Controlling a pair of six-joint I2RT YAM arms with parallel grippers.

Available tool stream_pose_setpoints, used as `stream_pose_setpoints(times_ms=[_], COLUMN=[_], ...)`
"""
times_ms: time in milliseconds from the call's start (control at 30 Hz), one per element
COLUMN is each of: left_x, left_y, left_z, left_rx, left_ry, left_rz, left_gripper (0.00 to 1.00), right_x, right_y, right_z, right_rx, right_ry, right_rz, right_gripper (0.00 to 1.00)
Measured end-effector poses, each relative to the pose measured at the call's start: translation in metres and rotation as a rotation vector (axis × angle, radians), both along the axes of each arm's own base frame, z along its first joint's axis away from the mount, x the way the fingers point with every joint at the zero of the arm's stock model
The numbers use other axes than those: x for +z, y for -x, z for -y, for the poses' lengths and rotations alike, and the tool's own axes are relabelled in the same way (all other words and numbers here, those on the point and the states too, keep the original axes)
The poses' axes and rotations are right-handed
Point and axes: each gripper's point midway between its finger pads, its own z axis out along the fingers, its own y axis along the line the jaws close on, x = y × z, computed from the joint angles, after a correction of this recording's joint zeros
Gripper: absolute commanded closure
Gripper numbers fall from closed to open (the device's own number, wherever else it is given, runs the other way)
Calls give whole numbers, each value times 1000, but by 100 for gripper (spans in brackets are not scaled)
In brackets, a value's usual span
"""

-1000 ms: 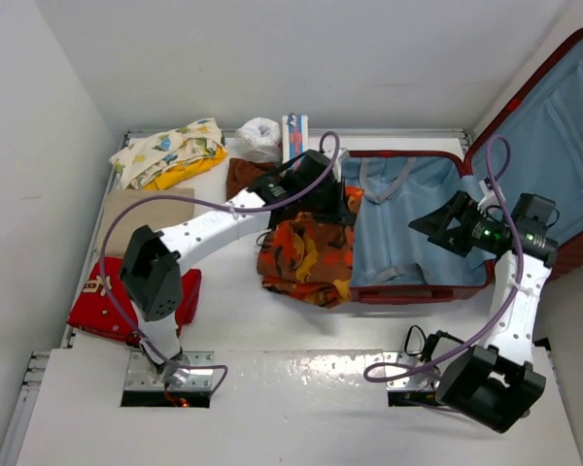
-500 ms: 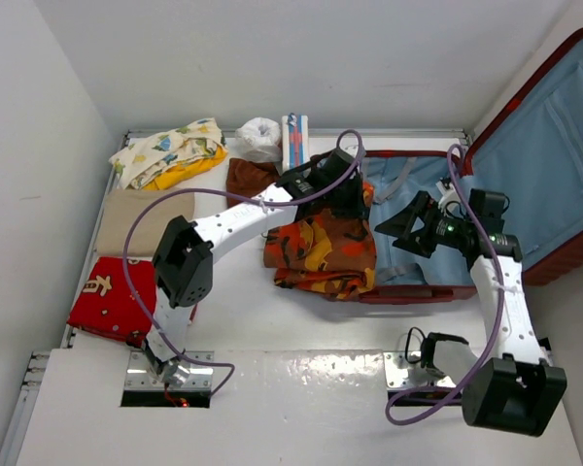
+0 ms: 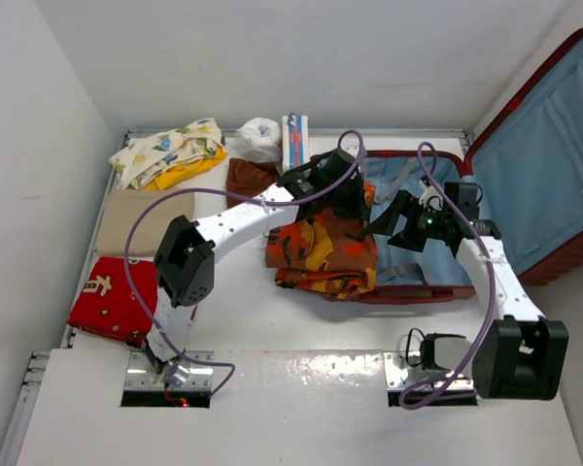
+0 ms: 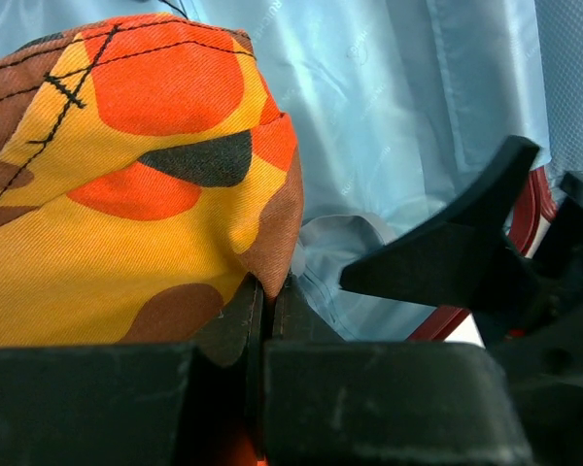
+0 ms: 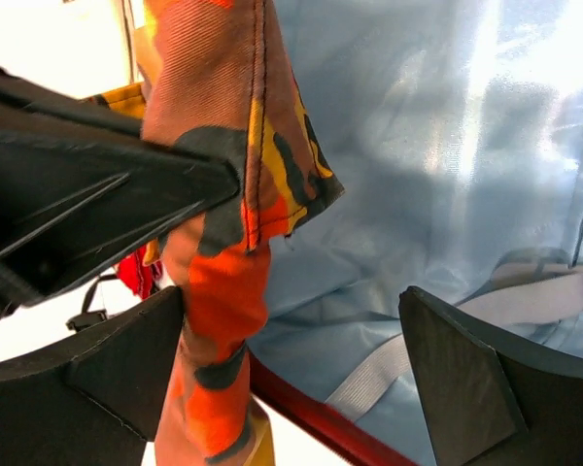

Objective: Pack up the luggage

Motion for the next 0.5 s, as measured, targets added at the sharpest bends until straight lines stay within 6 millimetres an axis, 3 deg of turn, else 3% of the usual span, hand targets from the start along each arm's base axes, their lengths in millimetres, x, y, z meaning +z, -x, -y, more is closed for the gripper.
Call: stream_pose_setpoints(times_ms=[200, 500], left_x=[-1, -5], left_y=[0, -2], left_z=[0, 4], left_rx=[0, -5], left_ry=[2, 18], left_rz=[-4, -19], left_gripper=[100, 100], right_x=[-9, 1], right_y=[-3, -2], right_z=[-8, -20], right_rx=[31, 81], right_ry=[-4, -46], right_rz=[-17, 7], right_gripper=[11, 10])
